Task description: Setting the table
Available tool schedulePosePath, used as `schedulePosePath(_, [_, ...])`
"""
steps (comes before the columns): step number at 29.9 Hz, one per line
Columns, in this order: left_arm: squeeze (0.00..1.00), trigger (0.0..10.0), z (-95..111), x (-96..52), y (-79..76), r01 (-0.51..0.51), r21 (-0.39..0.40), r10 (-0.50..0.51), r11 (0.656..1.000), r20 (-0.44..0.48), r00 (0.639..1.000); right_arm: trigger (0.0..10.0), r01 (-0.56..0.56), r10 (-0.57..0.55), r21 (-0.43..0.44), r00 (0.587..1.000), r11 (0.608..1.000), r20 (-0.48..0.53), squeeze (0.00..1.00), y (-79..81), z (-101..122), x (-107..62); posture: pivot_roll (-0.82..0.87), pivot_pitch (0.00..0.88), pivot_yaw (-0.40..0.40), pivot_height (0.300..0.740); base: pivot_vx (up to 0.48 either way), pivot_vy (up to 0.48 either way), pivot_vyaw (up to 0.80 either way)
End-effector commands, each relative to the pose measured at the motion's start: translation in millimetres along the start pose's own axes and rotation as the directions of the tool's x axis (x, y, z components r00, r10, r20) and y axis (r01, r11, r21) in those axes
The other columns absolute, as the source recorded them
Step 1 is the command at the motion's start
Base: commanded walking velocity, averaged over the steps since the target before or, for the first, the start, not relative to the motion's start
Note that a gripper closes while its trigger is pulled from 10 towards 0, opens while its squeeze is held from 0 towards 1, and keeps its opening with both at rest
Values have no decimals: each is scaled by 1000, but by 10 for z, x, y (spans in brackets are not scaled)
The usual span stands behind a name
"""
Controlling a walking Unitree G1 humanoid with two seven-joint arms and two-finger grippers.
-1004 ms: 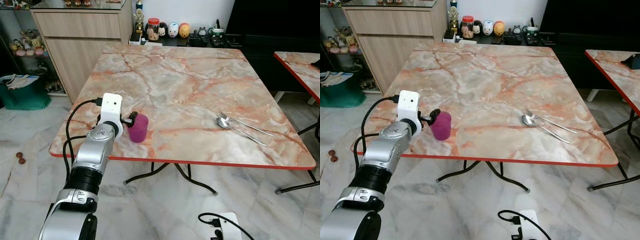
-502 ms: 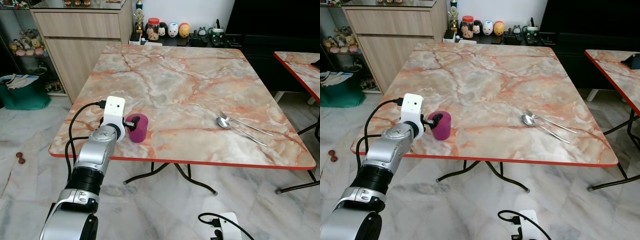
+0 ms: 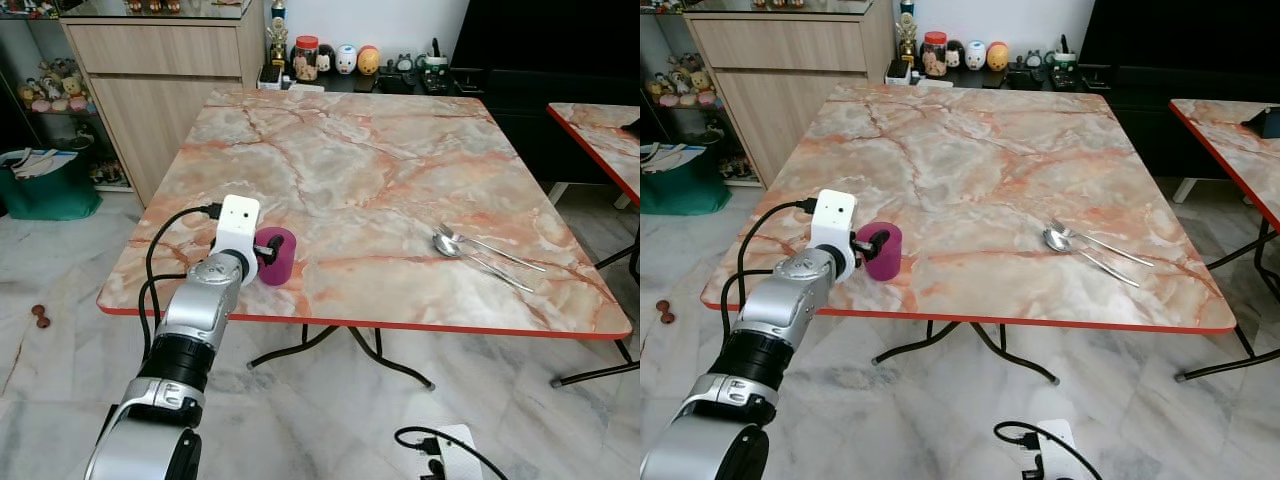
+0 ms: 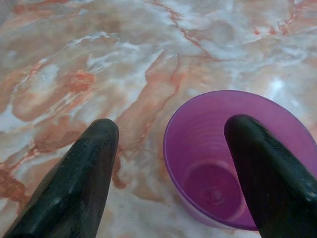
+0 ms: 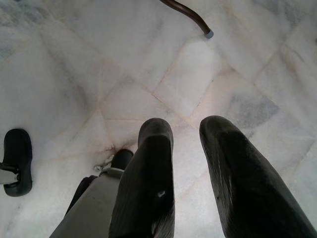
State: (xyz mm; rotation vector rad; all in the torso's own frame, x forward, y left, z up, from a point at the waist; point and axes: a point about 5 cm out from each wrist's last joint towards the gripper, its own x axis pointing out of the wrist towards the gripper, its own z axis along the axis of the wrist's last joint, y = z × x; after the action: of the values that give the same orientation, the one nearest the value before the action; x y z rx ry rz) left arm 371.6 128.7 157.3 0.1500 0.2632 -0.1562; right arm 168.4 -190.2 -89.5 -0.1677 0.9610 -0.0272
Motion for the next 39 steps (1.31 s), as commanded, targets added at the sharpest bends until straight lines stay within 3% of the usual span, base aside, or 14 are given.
schedulePosePath(1, [0, 8235, 20, 17, -19, 7, 18, -7, 1000, -14, 1000, 10000, 2, -2, -6, 1000, 1000, -5, 0, -24, 6, 3, 90, 0, -41, 731, 0, 0, 0])
schedulePosePath(2, [0, 3843, 17, 17, -22, 8, 17, -8, 1000, -15, 1000, 10000, 2, -2, -6, 1000, 1000, -5, 0, -24, 6, 3, 90, 0, -41, 731, 0, 0, 0])
schedulePosePath(4, [0, 0, 14, 18, -23, 8, 16, -8, 1000, -16, 1000, 10000, 2, -2, -7, 1000, 1000, -5, 0, -24, 7, 3, 90, 0, -41, 731, 0, 0, 0])
schedulePosePath(39, [0, 0, 63, 14, -58, 32, 21, -32, 999, 3, 999, 10000, 1, -1, -8, 1000, 1000, -5, 0, -13, 8, 4, 87, 0, -38, 731, 0, 0, 0])
